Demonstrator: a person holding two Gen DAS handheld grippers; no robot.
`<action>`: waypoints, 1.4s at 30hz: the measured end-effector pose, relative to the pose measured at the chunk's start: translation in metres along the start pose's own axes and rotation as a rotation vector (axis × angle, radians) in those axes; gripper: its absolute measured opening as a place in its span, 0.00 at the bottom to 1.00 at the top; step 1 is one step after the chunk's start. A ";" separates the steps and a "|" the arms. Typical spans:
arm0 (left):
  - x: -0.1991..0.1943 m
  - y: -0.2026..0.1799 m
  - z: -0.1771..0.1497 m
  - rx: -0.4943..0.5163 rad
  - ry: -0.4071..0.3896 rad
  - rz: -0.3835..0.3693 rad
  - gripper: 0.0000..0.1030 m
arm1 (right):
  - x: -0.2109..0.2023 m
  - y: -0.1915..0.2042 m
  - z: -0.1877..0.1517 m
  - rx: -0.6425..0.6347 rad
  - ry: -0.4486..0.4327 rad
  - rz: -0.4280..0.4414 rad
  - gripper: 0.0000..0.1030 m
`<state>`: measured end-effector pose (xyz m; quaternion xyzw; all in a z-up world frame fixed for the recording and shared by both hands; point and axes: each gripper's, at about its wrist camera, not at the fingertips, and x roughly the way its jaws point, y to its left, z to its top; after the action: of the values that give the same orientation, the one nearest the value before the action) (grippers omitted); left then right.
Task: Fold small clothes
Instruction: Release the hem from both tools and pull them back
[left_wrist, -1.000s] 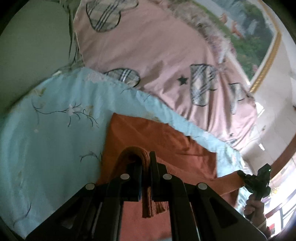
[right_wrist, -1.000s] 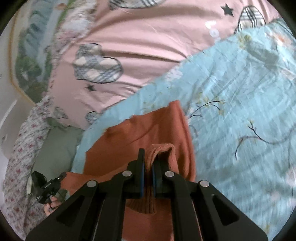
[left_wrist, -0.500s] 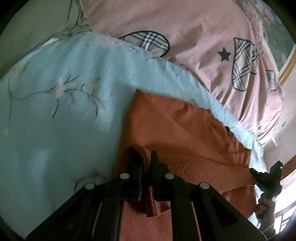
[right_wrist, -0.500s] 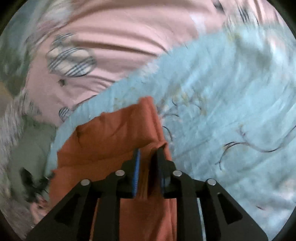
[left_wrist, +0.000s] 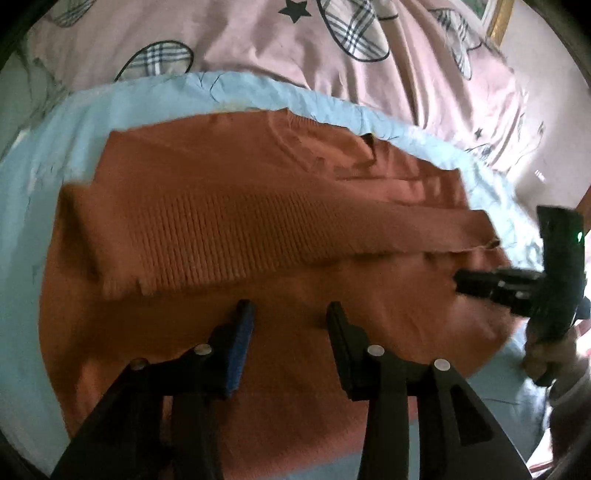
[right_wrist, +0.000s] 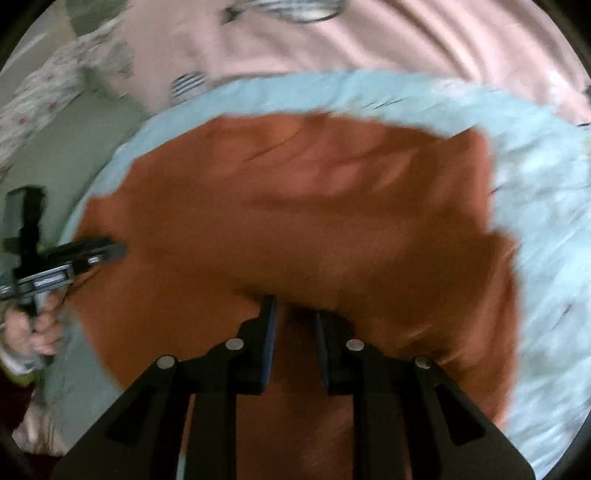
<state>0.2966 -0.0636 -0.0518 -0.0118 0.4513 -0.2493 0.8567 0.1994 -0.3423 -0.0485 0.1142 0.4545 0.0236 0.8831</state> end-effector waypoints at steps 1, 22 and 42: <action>0.003 0.005 0.008 -0.003 0.006 0.008 0.36 | -0.001 -0.011 0.010 0.042 -0.030 -0.027 0.21; -0.072 0.094 -0.012 -0.355 -0.206 0.160 0.39 | -0.065 0.001 -0.060 0.303 -0.184 0.090 0.32; -0.128 0.074 -0.130 -0.597 -0.229 -0.003 0.75 | -0.081 0.039 -0.126 0.341 -0.144 0.180 0.44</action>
<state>0.1668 0.0836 -0.0489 -0.2912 0.4053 -0.1043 0.8603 0.0523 -0.2931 -0.0458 0.3038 0.3756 0.0171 0.8754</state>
